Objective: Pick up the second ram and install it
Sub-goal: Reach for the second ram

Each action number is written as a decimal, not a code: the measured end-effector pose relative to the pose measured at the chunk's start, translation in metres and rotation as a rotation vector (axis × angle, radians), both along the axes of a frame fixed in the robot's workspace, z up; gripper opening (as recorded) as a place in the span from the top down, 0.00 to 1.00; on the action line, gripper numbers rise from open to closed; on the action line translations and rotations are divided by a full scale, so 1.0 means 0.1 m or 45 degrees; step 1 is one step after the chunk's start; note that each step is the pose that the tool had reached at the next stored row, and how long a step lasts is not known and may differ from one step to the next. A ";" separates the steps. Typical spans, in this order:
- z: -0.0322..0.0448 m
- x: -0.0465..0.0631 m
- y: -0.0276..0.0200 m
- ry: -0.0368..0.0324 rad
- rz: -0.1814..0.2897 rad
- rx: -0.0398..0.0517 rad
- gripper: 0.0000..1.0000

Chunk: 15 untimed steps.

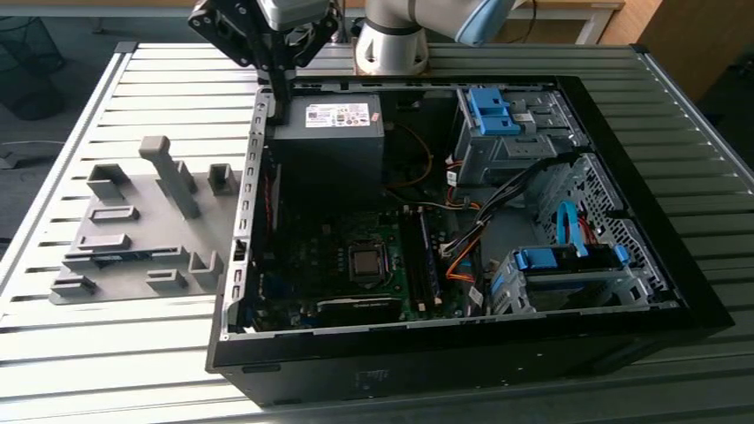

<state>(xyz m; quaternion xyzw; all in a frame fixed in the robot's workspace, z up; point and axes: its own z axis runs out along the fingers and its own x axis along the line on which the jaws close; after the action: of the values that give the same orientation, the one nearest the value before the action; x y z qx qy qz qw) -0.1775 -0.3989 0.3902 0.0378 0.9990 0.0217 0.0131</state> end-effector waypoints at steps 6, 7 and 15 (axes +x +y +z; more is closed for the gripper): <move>-0.001 -0.01 0.000 0.0000 0.000 0.000 0.89; -0.001 -0.01 0.000 0.0000 0.000 0.000 0.89; -0.003 -0.04 0.000 0.0000 0.000 0.000 0.89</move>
<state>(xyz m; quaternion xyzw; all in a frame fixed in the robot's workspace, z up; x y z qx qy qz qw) -0.1811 -0.3989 0.3899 0.0379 0.9990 0.0217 0.0131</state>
